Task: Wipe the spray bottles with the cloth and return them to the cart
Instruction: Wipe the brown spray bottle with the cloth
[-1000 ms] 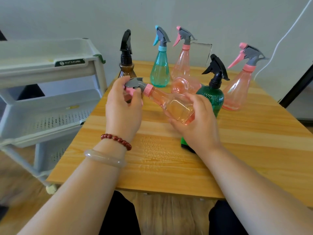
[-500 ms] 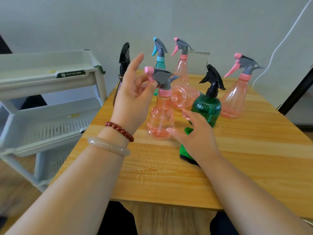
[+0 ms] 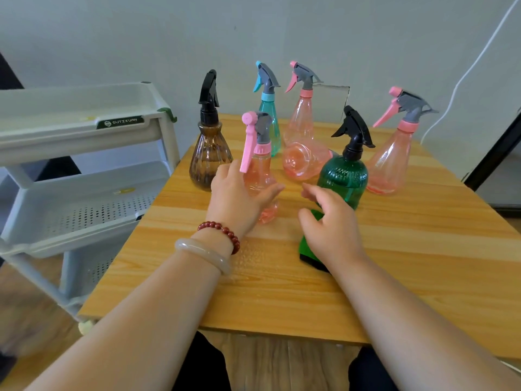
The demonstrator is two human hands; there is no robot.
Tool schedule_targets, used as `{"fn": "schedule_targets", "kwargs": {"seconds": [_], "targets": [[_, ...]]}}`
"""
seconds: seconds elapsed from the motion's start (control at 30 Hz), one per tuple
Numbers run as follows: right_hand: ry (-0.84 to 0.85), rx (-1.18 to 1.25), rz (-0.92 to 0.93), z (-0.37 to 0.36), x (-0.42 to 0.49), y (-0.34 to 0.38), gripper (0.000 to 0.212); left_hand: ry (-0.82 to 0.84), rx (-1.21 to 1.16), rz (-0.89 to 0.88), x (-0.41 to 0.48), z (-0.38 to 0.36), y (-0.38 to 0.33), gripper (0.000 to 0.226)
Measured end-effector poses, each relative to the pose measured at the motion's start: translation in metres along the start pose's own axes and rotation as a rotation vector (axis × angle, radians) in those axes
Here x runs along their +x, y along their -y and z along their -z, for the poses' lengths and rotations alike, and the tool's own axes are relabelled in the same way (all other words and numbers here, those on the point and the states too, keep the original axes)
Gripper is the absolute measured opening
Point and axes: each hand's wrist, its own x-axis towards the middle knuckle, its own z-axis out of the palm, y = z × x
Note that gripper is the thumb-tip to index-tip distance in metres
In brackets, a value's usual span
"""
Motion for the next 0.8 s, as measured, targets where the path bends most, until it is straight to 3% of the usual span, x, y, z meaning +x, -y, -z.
{"fn": "schedule_targets", "kwargs": {"seconds": [0.13,0.27,0.33,0.47,0.8], "targets": [[0.0,0.008,-0.02,0.0,0.0,-0.002,0.05,0.213,-0.062,-0.015,-0.004,0.007,0.007,0.073],[-0.004,0.007,-0.036,-0.001,0.001,-0.002,0.049,0.058,0.094,0.024,-0.002,0.01,0.017,0.094],[-0.005,-0.004,-0.026,-0.002,0.001,0.0,0.049,0.083,0.085,0.051,-0.003,0.01,0.018,0.102],[0.006,-0.011,-0.006,-0.006,0.002,0.004,0.048,0.143,0.017,-0.009,-0.004,0.017,0.023,0.091],[0.145,-0.168,0.1,-0.022,0.017,0.019,0.048,-0.188,0.151,0.176,-0.005,0.035,0.035,0.085]]}}
